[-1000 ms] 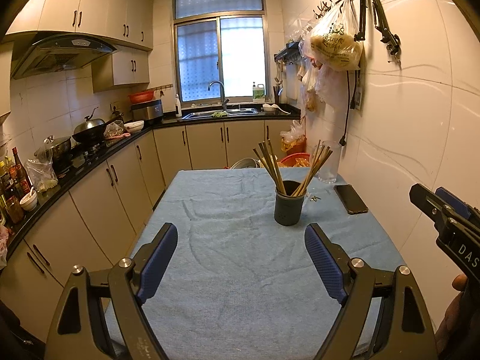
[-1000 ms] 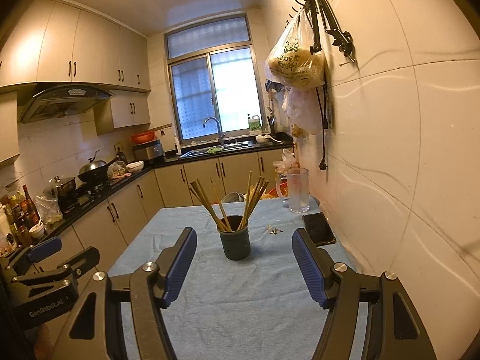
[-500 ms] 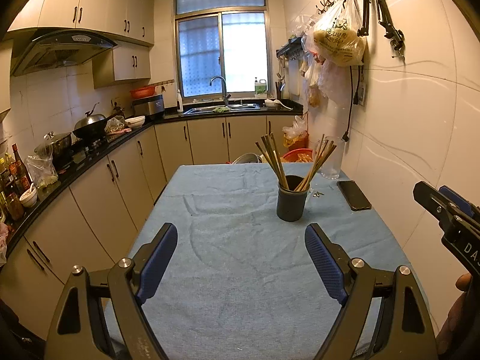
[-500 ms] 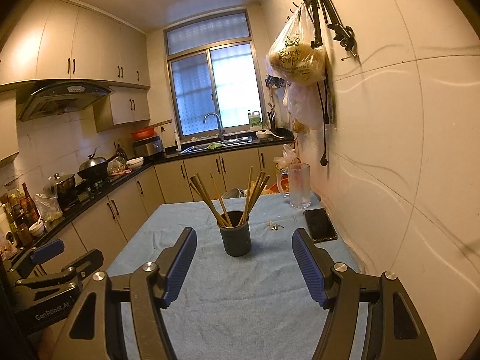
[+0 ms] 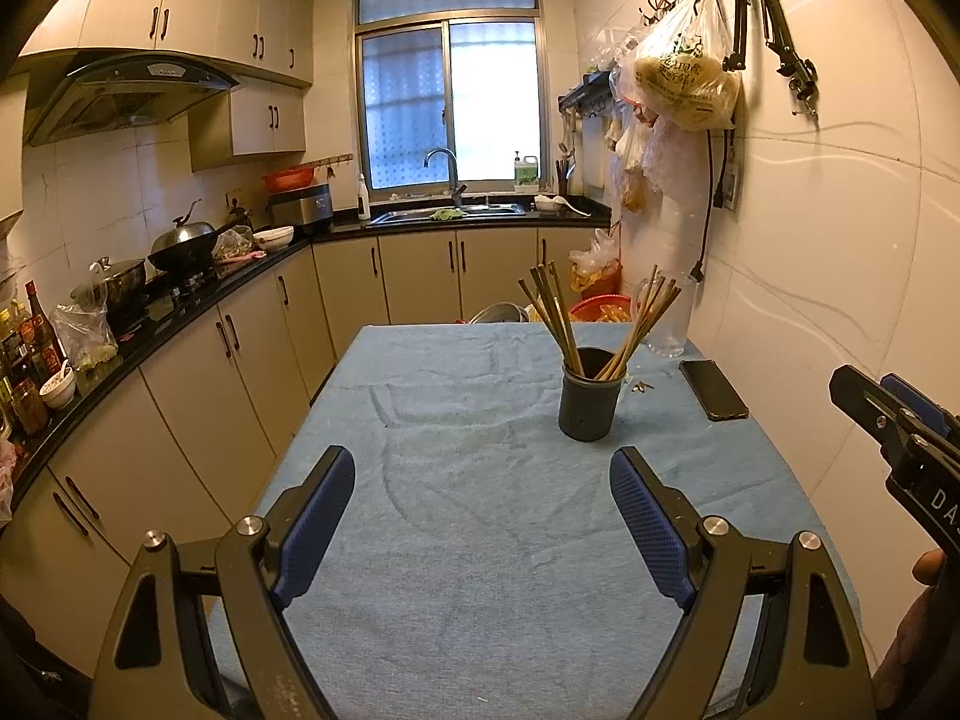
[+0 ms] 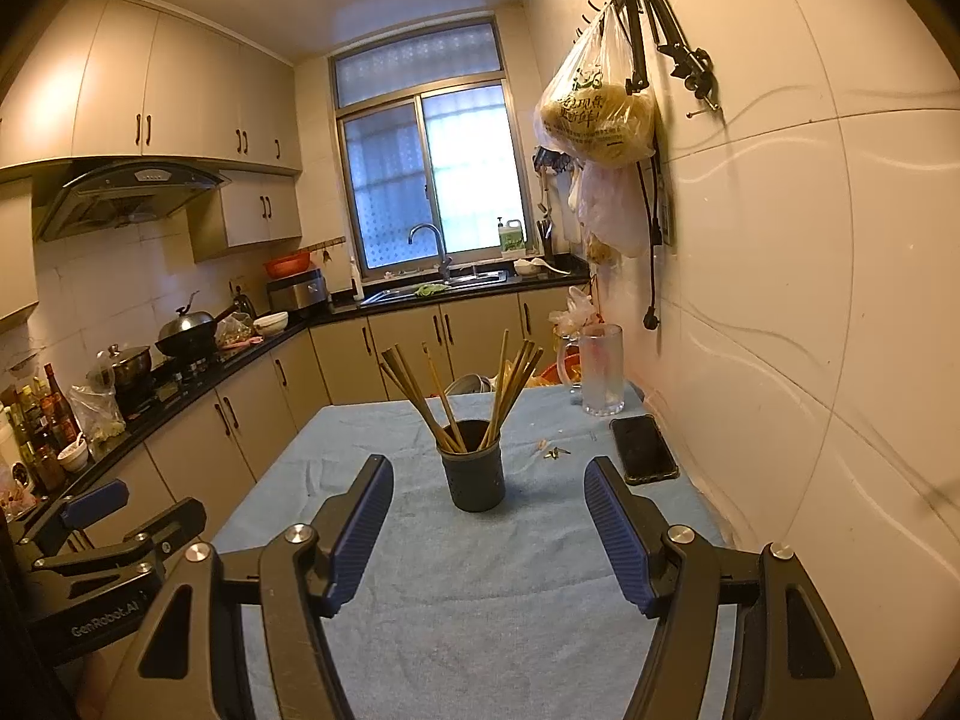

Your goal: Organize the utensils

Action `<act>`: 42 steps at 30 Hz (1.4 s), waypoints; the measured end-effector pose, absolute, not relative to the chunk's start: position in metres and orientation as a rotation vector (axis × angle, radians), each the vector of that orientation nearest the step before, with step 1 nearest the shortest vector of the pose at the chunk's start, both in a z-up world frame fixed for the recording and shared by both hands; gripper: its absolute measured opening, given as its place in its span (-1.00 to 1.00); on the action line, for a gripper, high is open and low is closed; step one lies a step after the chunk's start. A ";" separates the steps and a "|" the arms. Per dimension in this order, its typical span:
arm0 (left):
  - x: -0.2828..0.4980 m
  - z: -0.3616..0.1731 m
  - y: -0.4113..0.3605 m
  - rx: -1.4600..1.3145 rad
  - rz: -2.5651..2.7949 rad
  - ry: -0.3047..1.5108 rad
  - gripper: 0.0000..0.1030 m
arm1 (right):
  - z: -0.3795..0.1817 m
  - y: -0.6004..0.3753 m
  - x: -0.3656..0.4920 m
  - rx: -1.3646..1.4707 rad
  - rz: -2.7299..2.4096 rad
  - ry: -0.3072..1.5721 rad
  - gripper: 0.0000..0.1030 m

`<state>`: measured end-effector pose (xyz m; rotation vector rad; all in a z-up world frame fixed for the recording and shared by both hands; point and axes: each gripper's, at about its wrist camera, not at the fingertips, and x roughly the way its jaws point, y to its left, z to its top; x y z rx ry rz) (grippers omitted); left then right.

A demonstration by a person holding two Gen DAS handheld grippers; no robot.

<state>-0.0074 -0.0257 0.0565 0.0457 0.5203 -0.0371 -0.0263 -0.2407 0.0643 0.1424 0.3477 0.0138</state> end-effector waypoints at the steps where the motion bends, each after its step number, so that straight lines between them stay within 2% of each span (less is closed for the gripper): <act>1: -0.007 0.056 -0.025 0.046 -0.036 0.521 0.70 | 0.064 -0.240 -0.026 0.140 0.014 0.351 0.35; 42: 0.023 0.033 -0.024 0.071 -0.020 0.549 0.70 | 0.037 -0.232 0.014 0.130 0.032 0.416 0.35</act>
